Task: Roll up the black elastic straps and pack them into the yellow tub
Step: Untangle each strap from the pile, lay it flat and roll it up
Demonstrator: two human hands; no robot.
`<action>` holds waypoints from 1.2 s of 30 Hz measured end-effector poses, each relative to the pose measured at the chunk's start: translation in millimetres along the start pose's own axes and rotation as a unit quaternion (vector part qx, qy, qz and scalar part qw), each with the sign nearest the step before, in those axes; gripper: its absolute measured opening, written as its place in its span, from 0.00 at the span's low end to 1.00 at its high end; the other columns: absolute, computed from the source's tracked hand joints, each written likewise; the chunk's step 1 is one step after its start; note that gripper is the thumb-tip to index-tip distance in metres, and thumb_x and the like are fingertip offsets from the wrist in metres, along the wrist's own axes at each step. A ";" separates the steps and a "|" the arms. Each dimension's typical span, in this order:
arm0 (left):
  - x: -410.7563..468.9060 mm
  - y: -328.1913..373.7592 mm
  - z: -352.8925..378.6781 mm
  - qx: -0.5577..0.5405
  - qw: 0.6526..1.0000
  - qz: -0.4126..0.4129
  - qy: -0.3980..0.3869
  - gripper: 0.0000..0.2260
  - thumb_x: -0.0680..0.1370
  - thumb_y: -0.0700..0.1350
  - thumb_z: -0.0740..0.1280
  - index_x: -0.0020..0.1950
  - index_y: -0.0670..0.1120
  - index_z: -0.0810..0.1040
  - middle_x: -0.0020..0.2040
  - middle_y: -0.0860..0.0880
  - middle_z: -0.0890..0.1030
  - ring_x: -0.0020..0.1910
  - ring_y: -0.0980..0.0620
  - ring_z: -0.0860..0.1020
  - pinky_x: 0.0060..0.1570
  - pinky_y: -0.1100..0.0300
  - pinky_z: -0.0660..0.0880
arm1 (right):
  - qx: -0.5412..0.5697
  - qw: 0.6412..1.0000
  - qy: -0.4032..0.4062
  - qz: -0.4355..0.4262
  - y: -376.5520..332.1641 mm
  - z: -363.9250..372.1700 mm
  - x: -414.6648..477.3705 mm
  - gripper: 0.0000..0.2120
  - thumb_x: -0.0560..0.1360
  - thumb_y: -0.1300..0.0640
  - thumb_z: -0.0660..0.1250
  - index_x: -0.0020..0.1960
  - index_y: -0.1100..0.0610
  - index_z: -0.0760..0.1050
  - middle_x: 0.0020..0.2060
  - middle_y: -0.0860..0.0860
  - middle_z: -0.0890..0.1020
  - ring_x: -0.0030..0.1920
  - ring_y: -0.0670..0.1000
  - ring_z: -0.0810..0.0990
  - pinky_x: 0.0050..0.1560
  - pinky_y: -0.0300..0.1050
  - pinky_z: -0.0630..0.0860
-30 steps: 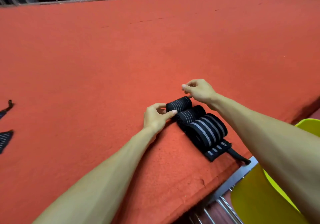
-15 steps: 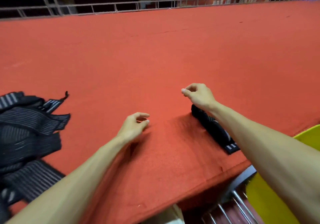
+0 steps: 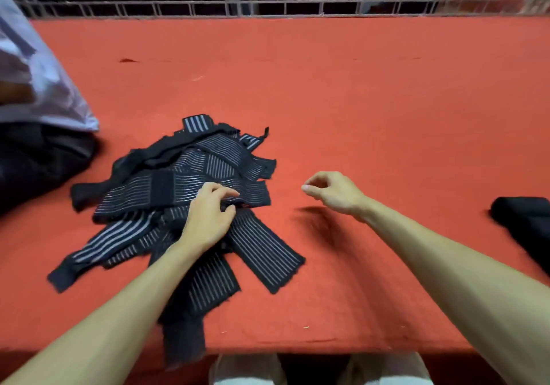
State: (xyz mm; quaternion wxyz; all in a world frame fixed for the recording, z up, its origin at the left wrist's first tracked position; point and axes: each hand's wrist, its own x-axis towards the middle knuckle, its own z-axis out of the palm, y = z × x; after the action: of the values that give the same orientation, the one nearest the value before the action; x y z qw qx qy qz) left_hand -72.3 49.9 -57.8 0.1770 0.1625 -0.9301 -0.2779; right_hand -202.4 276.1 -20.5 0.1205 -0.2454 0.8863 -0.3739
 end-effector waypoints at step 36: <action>24.3 82.8 24.7 0.106 0.969 0.104 -0.199 0.14 0.81 0.54 0.59 0.53 0.43 0.73 0.53 0.44 0.76 0.56 0.43 0.74 0.54 0.49 0.69 | 0.238 0.971 -0.012 -0.011 37.4 -56.6 -33.8 0.12 0.79 0.73 0.56 0.44 0.61 0.74 0.33 0.54 0.73 0.29 0.45 0.71 0.31 0.37 0.69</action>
State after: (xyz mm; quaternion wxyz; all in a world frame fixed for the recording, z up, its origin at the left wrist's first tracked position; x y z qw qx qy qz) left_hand -121.1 117.2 -23.8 -0.0022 0.0243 -0.9824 -0.1850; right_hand -209.0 350.5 -7.4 0.1821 -0.2236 0.7678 -0.5721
